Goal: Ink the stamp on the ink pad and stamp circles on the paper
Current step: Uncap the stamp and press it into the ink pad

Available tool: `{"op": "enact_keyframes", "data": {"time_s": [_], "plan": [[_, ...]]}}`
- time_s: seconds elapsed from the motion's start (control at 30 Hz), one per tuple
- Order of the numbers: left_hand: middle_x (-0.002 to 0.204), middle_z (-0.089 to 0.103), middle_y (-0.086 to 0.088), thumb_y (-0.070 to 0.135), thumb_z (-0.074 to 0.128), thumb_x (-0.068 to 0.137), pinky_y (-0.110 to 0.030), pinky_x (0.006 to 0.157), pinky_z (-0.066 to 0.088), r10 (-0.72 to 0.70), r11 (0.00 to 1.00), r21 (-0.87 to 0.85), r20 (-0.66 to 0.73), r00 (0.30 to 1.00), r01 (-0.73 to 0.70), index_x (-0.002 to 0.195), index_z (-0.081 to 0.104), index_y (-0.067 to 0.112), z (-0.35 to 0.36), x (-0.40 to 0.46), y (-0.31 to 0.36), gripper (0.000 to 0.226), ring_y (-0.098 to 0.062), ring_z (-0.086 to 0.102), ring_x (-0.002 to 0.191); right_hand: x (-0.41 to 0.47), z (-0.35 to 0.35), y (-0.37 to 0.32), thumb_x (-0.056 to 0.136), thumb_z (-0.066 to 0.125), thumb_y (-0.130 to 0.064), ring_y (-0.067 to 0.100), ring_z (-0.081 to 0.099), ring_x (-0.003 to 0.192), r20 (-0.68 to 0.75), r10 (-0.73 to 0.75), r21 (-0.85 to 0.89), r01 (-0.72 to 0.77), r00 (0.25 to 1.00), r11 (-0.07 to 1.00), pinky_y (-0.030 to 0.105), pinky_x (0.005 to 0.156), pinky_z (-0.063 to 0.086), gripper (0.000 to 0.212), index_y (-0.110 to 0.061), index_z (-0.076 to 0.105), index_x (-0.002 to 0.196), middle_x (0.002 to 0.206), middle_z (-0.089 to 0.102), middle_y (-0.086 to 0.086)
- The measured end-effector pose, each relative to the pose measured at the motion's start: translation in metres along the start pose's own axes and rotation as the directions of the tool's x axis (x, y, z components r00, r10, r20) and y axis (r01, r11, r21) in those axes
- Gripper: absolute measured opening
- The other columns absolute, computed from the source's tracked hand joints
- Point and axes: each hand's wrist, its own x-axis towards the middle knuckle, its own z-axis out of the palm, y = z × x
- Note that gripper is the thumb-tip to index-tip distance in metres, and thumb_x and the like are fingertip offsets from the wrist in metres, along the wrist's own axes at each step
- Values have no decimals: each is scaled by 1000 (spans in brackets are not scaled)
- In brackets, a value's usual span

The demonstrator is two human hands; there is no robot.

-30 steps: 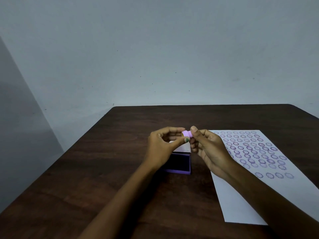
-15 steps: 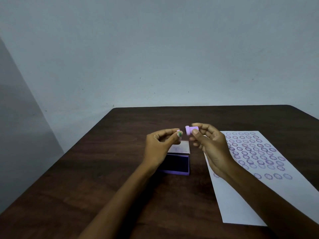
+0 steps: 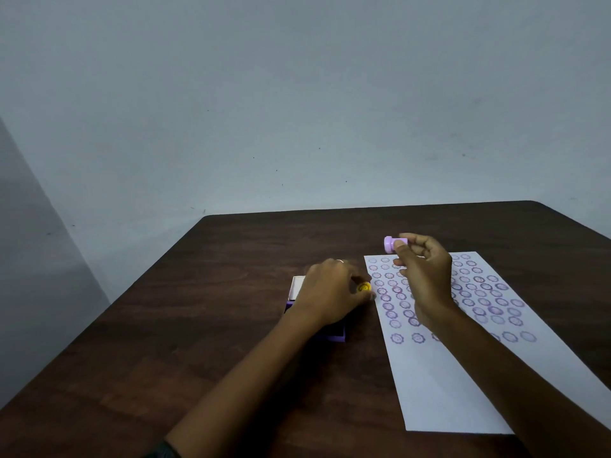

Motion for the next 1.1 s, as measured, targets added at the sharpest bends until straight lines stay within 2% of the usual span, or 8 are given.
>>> {"op": "enact_keyframes", "data": {"time_s": [0.2,0.3,0.4,0.53,0.67,0.9,1.0,1.1], "plan": [[108,70,4,55,59,82,-37,95,39,5,997,76,15,1000,-6,113,66,32,6,1,-6,39,-18,57,102,-2,1,-2,83,63,-16,15,65,80,29,-46,-26,47,998,999,28,72,51,12,-19,62,94,87,67,-2],[114,68,6,57,60,81,-39,99,39,-41,999,-35,14,999,41,114,65,34,-5,-4,-19,41,-16,56,107,-2,2,-1,82,64,-17,19,65,86,45,-51,-49,53,998,997,36,77,52,10,-23,62,90,86,68,-4],[115,66,15,54,63,80,-37,100,41,-72,985,-151,57,996,80,112,67,37,-22,-14,-42,37,-7,56,106,-4,4,-1,79,66,-17,18,65,86,83,-51,-62,56,995,996,35,76,50,12,-22,64,90,92,70,1],[118,59,22,76,60,60,-42,103,41,-145,962,-207,165,975,178,108,63,48,-45,-36,-75,55,-3,53,112,-19,10,-5,83,63,-12,12,68,85,223,-104,-53,119,969,992,29,75,53,15,-19,66,95,86,71,-2],[122,54,17,67,73,50,-28,92,47,-207,901,-333,234,950,278,105,63,50,-54,-56,-95,58,-6,52,112,-42,23,-5,86,59,-12,-1,67,77,400,-165,-46,199,902,979,12,58,49,19,-19,67,101,88,72,0],[130,45,14,40,84,64,-17,87,40,-157,915,-290,383,910,280,119,55,48,-64,-63,-98,62,-4,45,116,-73,38,3,83,63,-9,2,59,89,689,-277,-155,509,670,846,14,76,47,29,-18,67,110,94,61,-9],[126,47,13,33,86,64,-4,80,37,-151,926,-275,358,921,258,110,52,51,-65,-65,-97,60,2,46,108,-79,42,7,83,62,-10,3,58,88,738,-268,-175,559,620,811,14,78,45,29,-17,66,111,95,63,-5],[122,51,14,29,86,64,3,78,35,-118,945,-251,334,935,209,112,55,45,-63,-66,-97,59,7,46,104,-82,46,10,83,61,-10,-2,56,84,771,-256,-184,588,584,788,8,75,41,30,-17,66,112,89,58,-13]]}}
